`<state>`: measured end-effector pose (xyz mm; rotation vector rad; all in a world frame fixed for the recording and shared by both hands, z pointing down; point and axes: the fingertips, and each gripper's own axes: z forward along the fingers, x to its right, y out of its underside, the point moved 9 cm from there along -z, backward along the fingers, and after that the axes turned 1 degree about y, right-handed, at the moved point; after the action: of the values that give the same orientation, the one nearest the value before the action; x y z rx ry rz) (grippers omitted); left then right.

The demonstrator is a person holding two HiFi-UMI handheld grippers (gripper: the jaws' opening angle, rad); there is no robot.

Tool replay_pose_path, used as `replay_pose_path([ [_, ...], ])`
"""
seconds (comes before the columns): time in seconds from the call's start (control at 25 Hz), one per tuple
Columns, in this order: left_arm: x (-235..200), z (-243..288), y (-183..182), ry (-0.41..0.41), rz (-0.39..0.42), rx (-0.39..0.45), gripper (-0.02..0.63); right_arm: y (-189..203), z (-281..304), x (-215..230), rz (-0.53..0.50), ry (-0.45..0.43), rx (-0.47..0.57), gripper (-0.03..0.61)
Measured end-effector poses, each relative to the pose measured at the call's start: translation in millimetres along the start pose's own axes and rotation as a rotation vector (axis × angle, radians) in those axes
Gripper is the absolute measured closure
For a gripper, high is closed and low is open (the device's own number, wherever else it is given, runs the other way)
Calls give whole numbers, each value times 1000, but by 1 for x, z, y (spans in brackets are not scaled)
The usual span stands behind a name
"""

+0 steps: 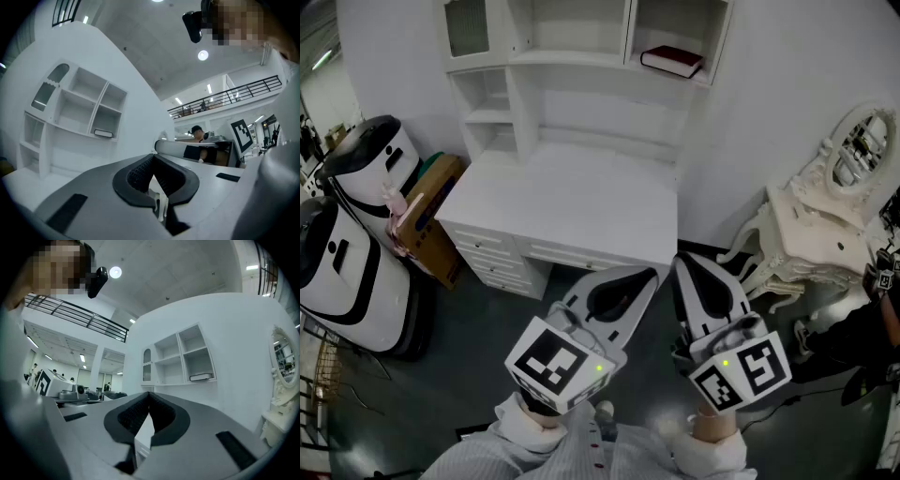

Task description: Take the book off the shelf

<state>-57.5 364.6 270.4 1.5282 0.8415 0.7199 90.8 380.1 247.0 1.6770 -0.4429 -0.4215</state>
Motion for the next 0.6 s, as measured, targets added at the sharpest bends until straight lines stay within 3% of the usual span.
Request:
replay_pose_path([
  [0.6, 4, 18, 8, -72, 33, -31, 603, 10, -7, 29, 42, -44, -1, 565],
])
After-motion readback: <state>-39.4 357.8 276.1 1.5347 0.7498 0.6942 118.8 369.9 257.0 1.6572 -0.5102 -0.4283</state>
